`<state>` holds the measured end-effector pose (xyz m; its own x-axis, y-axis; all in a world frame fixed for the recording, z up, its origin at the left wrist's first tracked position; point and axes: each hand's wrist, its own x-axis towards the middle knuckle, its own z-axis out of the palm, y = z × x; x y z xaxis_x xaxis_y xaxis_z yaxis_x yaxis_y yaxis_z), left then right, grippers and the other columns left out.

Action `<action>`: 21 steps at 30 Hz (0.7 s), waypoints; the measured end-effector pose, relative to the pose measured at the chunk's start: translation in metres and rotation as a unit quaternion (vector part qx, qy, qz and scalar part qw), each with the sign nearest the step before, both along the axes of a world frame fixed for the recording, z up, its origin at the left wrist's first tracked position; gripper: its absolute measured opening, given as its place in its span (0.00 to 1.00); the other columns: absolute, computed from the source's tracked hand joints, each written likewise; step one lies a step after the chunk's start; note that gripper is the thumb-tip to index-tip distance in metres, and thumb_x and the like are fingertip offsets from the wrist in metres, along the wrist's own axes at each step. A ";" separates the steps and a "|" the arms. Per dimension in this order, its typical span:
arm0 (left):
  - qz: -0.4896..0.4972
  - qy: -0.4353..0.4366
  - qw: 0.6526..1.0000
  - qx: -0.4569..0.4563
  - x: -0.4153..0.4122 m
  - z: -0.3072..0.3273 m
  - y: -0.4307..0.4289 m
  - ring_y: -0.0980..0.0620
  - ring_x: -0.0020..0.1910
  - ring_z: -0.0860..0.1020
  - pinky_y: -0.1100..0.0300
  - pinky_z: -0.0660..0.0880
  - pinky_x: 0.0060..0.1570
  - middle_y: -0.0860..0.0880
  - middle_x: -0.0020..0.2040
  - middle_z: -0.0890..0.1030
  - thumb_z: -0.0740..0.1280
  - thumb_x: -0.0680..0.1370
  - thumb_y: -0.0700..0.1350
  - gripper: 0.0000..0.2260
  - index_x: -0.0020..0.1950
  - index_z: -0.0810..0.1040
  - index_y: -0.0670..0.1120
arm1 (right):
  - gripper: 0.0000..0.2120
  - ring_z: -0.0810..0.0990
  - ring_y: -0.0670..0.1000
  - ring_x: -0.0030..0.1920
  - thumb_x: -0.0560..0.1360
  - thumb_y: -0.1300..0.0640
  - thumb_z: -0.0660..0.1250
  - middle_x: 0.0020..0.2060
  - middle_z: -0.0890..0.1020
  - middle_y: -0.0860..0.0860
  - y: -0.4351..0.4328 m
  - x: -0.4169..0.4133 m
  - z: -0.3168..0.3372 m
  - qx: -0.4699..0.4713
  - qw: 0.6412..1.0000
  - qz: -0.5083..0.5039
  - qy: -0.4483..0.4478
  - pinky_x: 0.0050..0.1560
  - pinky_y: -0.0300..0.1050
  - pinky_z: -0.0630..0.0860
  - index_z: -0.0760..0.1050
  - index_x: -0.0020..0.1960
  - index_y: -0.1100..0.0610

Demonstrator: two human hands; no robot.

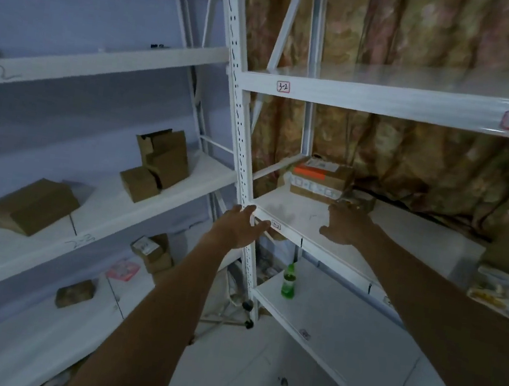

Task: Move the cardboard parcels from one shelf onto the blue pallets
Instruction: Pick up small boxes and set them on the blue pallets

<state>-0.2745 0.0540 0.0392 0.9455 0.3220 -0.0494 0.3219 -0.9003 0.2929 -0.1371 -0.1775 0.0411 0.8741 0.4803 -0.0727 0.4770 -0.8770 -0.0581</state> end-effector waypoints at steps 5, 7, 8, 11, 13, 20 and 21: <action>-0.026 0.024 0.999 0.001 0.085 -0.006 0.011 0.40 0.78 0.61 0.43 0.62 0.75 0.43 0.81 0.57 0.55 0.79 0.70 0.37 0.82 0.55 0.52 | 0.35 0.65 0.61 0.73 0.76 0.37 0.60 0.75 0.64 0.58 0.009 0.082 -0.002 0.021 0.998 -0.057 0.022 0.70 0.59 0.65 0.63 0.76 0.57; -0.051 0.035 0.998 0.003 0.112 -0.013 0.007 0.40 0.78 0.60 0.44 0.62 0.75 0.44 0.82 0.56 0.55 0.79 0.70 0.37 0.82 0.54 0.52 | 0.35 0.70 0.61 0.69 0.75 0.38 0.63 0.72 0.68 0.58 0.006 0.103 0.001 0.049 0.996 -0.068 0.018 0.67 0.55 0.70 0.63 0.76 0.56; -0.065 0.042 0.997 0.005 0.124 -0.017 0.005 0.41 0.79 0.60 0.44 0.61 0.75 0.44 0.82 0.55 0.54 0.79 0.70 0.36 0.83 0.54 0.52 | 0.34 0.72 0.60 0.66 0.74 0.39 0.64 0.69 0.71 0.58 0.004 0.109 0.002 0.059 0.995 -0.073 0.013 0.63 0.53 0.72 0.65 0.74 0.56; -0.094 0.060 0.994 0.010 0.161 -0.024 0.000 0.42 0.80 0.57 0.46 0.58 0.76 0.43 0.82 0.54 0.53 0.80 0.70 0.36 0.83 0.53 0.52 | 0.27 0.73 0.61 0.65 0.78 0.44 0.64 0.65 0.74 0.58 -0.004 0.130 0.000 0.062 0.994 -0.087 0.005 0.64 0.53 0.71 0.70 0.71 0.58; -0.106 0.065 0.992 0.009 0.186 -0.028 -0.004 0.42 0.80 0.56 0.46 0.57 0.76 0.43 0.82 0.54 0.53 0.80 0.70 0.36 0.83 0.53 0.52 | 0.28 0.71 0.60 0.69 0.80 0.41 0.59 0.69 0.72 0.58 -0.010 0.144 -0.004 0.042 0.993 -0.100 0.040 0.69 0.54 0.67 0.68 0.74 0.58; -0.190 0.047 0.981 0.015 0.260 -0.053 -0.008 0.42 0.79 0.60 0.43 0.62 0.74 0.45 0.82 0.56 0.58 0.79 0.68 0.36 0.82 0.56 0.51 | 0.47 0.57 0.63 0.76 0.73 0.28 0.61 0.79 0.52 0.58 -0.020 0.173 -0.029 0.015 0.976 -0.210 0.057 0.73 0.62 0.57 0.52 0.80 0.56; -0.209 0.043 0.977 0.020 0.269 -0.057 -0.006 0.42 0.78 0.61 0.43 0.63 0.74 0.45 0.82 0.57 0.59 0.80 0.67 0.35 0.81 0.58 0.50 | 0.46 0.57 0.63 0.76 0.73 0.28 0.61 0.79 0.51 0.58 -0.020 0.175 -0.031 0.014 0.975 -0.216 0.054 0.73 0.61 0.57 0.52 0.80 0.55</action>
